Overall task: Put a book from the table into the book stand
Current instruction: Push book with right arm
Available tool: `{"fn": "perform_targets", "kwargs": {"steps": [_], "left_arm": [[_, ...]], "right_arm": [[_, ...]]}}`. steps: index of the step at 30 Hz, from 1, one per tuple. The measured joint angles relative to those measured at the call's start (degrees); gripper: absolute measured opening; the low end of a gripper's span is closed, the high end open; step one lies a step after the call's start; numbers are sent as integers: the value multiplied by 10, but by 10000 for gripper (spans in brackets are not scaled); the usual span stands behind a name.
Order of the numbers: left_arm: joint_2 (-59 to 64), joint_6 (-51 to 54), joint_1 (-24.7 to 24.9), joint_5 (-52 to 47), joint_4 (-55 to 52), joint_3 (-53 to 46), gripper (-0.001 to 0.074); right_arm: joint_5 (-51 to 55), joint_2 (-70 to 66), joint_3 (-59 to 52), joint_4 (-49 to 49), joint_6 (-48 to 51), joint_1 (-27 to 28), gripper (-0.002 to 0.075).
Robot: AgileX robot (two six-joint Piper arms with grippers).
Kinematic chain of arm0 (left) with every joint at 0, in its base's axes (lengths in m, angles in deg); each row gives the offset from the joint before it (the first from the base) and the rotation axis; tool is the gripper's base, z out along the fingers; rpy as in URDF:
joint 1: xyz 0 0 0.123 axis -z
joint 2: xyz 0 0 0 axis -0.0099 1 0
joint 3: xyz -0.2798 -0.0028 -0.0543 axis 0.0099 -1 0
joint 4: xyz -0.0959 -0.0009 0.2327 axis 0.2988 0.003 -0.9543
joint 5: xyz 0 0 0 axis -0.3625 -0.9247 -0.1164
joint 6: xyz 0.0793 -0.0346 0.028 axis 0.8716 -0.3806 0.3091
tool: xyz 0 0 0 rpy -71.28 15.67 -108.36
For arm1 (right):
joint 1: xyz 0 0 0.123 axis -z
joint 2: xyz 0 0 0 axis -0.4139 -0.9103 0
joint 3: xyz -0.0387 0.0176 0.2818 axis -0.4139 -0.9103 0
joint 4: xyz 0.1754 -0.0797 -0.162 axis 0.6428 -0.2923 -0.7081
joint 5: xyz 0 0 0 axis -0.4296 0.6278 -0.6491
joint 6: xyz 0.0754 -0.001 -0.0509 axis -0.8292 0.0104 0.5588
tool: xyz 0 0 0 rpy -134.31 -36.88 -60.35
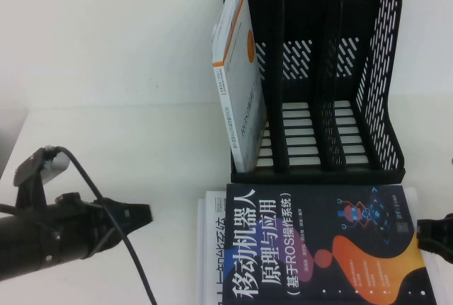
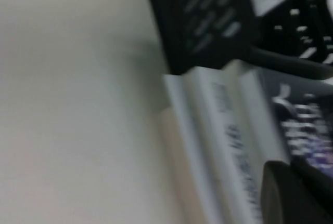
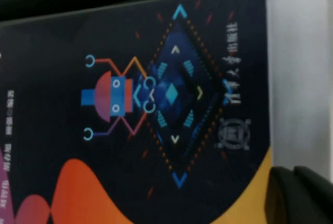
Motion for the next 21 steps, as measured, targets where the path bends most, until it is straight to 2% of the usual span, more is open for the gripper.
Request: {"fn": "perform_targets", "kwargs": {"steps": [8,14,21], "left_arm": [[8,31,0,168,-22,3,-3],[6,18,0,165,-48,3,-2],[-49,-83,0,209,-200,3,-3]], "right_arm": [[11,-29,16,40,44,0,-3],[31,-35,34,32,60,0,-3],[105,-35,83,-21,51,0,-3]]}}
